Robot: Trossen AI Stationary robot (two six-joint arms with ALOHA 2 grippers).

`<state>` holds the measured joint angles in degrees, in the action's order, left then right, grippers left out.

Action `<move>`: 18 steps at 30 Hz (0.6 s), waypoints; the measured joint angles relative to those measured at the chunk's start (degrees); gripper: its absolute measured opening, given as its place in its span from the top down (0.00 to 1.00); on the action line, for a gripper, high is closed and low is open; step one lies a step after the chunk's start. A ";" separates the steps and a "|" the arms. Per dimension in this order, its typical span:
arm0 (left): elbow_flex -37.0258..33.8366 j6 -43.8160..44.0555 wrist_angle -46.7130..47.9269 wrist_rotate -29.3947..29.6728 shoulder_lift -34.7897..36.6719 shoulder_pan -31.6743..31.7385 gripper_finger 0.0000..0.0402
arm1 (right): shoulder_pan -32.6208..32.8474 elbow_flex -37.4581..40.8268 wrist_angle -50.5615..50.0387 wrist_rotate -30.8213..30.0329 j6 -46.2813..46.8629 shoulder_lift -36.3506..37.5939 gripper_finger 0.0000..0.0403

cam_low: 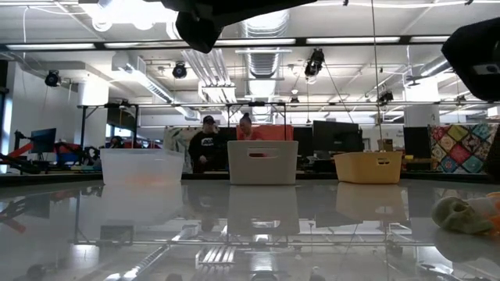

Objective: Sort Halloween decoration
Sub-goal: Put the orange spider toy into the transparent white bin

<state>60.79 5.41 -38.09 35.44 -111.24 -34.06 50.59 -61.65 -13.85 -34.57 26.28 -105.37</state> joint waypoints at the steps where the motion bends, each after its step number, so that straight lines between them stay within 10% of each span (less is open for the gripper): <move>1: 0.00 0.00 -0.01 0.00 0.00 0.00 0.81 | -0.18 0.00 0.00 -0.03 0.02 -0.26 0.63; 18: 0.09 -0.02 -0.01 0.00 0.04 0.00 0.81 | -0.89 -0.85 0.28 0.00 -0.31 -1.37 0.75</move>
<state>60.88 5.39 -38.09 35.44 -111.20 -34.06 49.71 -62.50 -13.57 -34.58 25.97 -106.74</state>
